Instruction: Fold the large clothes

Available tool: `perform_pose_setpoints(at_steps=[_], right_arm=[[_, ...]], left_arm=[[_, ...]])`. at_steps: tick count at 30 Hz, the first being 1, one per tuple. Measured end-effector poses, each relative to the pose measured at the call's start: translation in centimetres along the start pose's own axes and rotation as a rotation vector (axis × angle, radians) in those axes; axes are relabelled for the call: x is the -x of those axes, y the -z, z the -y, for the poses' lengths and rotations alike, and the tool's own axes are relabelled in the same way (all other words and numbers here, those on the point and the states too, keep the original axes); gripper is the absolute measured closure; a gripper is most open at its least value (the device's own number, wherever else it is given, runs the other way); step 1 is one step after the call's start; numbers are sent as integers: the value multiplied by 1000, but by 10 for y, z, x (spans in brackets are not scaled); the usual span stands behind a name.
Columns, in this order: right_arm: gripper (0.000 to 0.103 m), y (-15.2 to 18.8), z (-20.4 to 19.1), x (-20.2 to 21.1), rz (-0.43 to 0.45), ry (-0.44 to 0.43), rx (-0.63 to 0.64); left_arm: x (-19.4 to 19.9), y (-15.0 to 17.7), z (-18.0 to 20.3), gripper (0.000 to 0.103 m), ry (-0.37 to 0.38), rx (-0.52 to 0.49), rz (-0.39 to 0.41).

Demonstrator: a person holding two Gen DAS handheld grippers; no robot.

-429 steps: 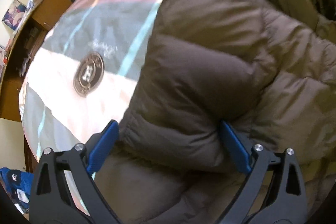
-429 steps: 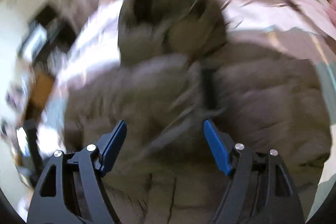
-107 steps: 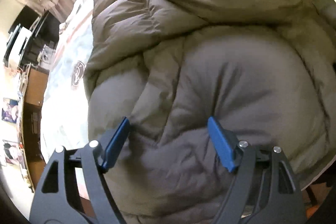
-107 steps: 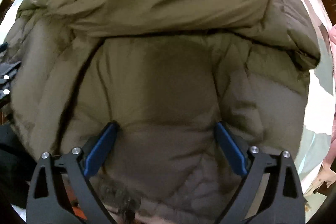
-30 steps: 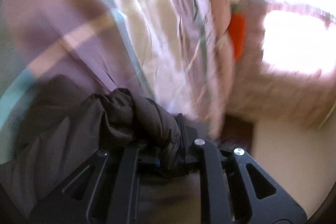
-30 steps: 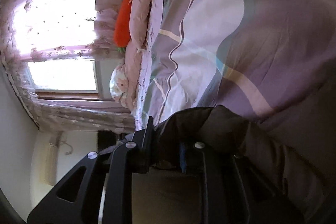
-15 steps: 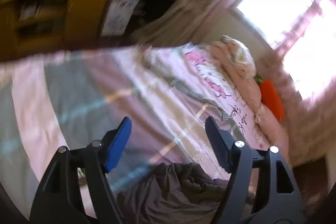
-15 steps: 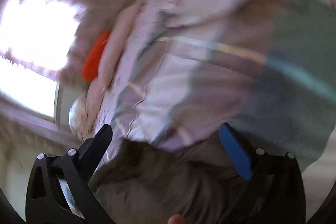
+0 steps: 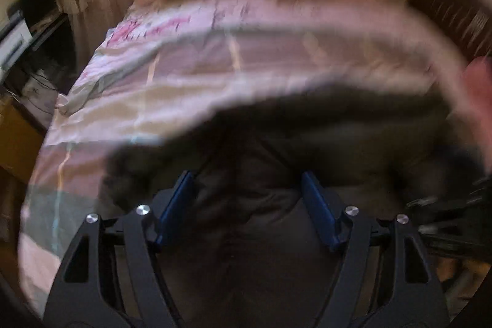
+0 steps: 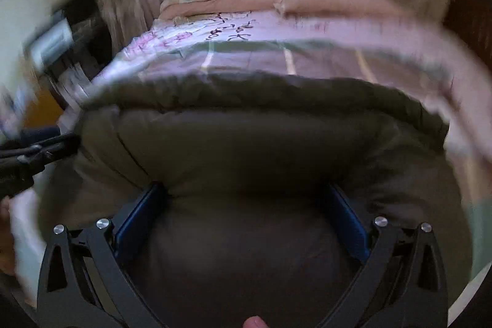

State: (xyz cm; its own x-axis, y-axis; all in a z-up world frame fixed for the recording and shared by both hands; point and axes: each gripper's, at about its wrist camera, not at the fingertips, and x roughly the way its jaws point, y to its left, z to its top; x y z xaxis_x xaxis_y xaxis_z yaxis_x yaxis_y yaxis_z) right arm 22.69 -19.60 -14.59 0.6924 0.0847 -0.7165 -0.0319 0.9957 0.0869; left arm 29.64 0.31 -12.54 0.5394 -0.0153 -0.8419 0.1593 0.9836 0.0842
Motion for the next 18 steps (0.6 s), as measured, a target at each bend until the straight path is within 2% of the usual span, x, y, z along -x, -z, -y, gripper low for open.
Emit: perform_pose_setpoints(at_steps=[1, 3, 5, 6, 8, 9, 10, 15, 18], right_arm=[[1, -1, 7, -5, 17, 15, 5], [1, -9, 39, -14, 0, 22, -75], [1, -13, 84, -21, -7, 65, -205], [1, -11, 106, -23, -9, 108, -250], [1, -2, 148, -32, -27, 181, -323], [1, 4, 161, -35, -35, 175, -347], [1, 11, 172, -39, -42, 141, -367], [1, 20, 168, -49, -43, 179, -341], [1, 19, 173, -52, -82, 157, -361]], left_arm=[[-16, 2, -5, 19, 9, 39, -15], [-43, -1, -31, 11, 42, 171, -35], [-59, -1, -62, 11, 35, 293, -44], [-64, 1, -71, 11, 9, 314, -40], [-73, 8, -81, 11, -132, 323, -28], [-78, 12, -84, 11, -154, 324, -26], [-82, 13, -86, 11, -144, 330, -29], [-88, 24, -92, 10, -125, 339, -46], [-87, 30, -97, 10, -150, 342, -61]])
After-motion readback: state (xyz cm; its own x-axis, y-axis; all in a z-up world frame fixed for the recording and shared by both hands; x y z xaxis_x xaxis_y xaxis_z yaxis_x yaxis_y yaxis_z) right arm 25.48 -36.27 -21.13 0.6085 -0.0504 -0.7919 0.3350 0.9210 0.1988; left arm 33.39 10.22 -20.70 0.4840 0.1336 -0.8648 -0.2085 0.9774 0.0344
